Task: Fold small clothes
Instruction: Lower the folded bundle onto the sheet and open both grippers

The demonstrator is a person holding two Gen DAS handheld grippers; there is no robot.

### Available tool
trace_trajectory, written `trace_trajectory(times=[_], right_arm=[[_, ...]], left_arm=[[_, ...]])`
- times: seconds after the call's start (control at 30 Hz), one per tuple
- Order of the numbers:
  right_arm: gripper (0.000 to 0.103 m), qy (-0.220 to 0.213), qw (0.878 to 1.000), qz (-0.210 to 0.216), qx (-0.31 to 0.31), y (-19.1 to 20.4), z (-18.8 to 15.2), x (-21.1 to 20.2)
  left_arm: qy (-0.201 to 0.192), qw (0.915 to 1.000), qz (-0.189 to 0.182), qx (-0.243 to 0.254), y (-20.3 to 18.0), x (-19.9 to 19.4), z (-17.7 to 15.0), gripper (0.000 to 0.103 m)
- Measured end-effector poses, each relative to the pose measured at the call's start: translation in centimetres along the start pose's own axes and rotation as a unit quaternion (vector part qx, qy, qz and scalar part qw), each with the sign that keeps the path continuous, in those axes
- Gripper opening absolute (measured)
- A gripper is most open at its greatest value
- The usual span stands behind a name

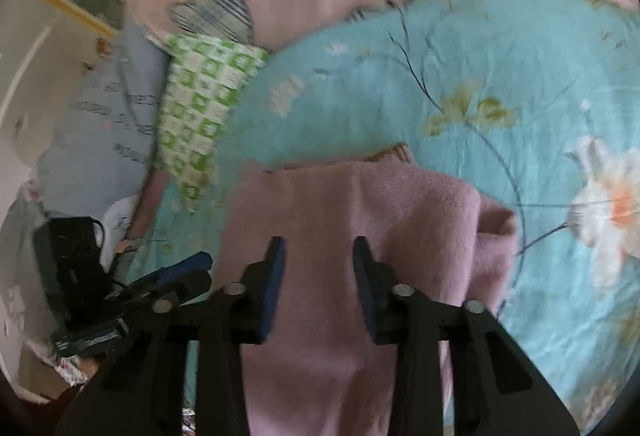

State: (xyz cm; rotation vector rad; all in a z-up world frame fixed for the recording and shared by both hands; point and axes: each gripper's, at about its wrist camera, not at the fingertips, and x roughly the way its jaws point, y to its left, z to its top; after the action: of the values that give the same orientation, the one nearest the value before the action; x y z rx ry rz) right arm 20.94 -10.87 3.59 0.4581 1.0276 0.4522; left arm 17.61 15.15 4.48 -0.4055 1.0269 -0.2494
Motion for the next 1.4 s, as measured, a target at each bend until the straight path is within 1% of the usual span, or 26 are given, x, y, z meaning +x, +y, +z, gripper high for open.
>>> trace_trajectory(times=[0.03,0.07,0.1,0.13,0.17,0.2,0.3,0.4,0.5,0.53,0.6,0.67,0.8,0.83,0.9,0.93,0.97,1.1,1.13,1.3,1.33,1.37,1.4], right_arm=[[0.024,0.006,1.000,-0.011,0.005,-0.4,0.2,0.7],[0.015,0.009,0.999,-0.032,0.007,-0.9,0.3,1.3],[0.007,0.010,0.998,-0.065,0.017,-2.0,0.6,1.9],[0.000,0.009,0.997,-0.071,0.031,-2.8,0.7,2.1],[0.000,0.008,0.996,-0.069,0.051,-4.1,0.8,2.1],[0.000,0.006,0.996,-0.064,0.069,-5.2,0.6,2.1],[0.000,-0.003,0.995,-0.059,0.075,-6.0,0.4,2.1],[0.000,-0.011,0.995,-0.055,0.086,-6.2,0.4,2.1],[0.000,-0.023,0.995,-0.038,0.087,-6.1,-0.1,0.5],[0.003,-0.030,0.995,-0.034,0.085,-5.9,-0.5,-0.4],[0.004,-0.040,0.996,-0.031,0.074,-5.3,-1.1,-1.9],[0.004,-0.046,0.997,-0.025,0.057,-4.4,-2.4,-4.0],[0.006,-0.047,0.998,-0.019,0.025,-2.4,-6.1,-7.3],[0.008,-0.044,0.999,-0.017,0.020,-2.1,-7.0,-7.8],[0.019,-0.035,0.999,-0.023,0.004,-1.3,-9.1,-8.5],[0.032,-0.032,0.999,-0.032,-0.004,-0.9,-10.4,-8.8],[0.036,-0.032,0.999,-0.039,-0.011,-0.7,-11.6,-9.0],[0.036,-0.025,0.999,-0.044,-0.017,-1.1,-15.7,-9.5],[0.036,-0.021,0.999,-0.044,-0.016,-1.0,-16.2,-9.3],[0.036,-0.006,0.999,-0.048,-0.025,-1.3,-17.7,-8.1],[0.033,0.001,0.998,-0.054,-0.028,-1.3,-17.9,-7.4],[0.017,0.009,0.998,-0.061,-0.027,-1.4,-18.0,-6.9],[0.009,0.019,0.998,-0.063,-0.024,-1.7,-18.0,-6.4]], left_arm=[[0.005,0.9999,0.011,0.002,0.2,0.9,0.5,0.052],[0.013,0.9995,0.029,0.004,0.5,1.9,0.9,0.052],[0.023,0.9990,0.038,0.002,0.9,2.8,1.1,0.050],[0.033,0.9984,0.046,-0.006,1.6,3.7,1.2,0.048],[0.044,0.9977,0.049,-0.014,2.3,4.5,1.2,0.044],[0.053,0.9971,0.051,-0.019,2.9,5.3,1.1,0.043],[0.052,0.9968,0.060,-0.009,3.0,6.0,0.9,0.043],[0.049,0.9964,0.069,-0.003,2.4,5.4,1.0,0.043],[0.040,0.9968,0.069,-0.004,1.9,3.4,0.4,0.043],[0.034,0.9970,0.069,-0.004,1.7,2.4,0.0,0.043],[0.028,0.9974,0.066,-0.004,1.6,0.7,-0.9,0.044],[0.019,0.9976,0.066,-0.005,1.3,-1.2,-2.2,0.046],[0.024,0.9974,0.067,-0.009,1.2,-3.9,-5.9,0.047],[0.028,0.9967,0.076,-0.007,1.2,-4.4,-7.0,0.047],[0.029,0.9966,0.077,-0.008,1.2,-5.4,-8.9,0.050],[0.032,0.9967,0.074,-0.014,1.3,-5.9,-9.8,0.050],[0.035,0.9966,0.071,-0.021,1.5,-6.2,-10.6,0.050],[0.045,0.9968,0.061,-0.027,1.5,-7.2,-13.2,0.050],[0.052,0.9967,0.059,-0.021,1.3,-7.2,-13.9,0.050],[0.067,0.9950,0.075,-0.002,0.7,-6.0,-15.3,0.050],[0.068,0.9944,0.081,-0.001,0.8,-5.7,-15.6,0.050],[0.073,0.9936,0.086,-0.003,1.0,-5.3,-15.8,0.051],[0.077,0.9928,0.091,-0.008,1.2,-5.0,-15.9,0.051]])
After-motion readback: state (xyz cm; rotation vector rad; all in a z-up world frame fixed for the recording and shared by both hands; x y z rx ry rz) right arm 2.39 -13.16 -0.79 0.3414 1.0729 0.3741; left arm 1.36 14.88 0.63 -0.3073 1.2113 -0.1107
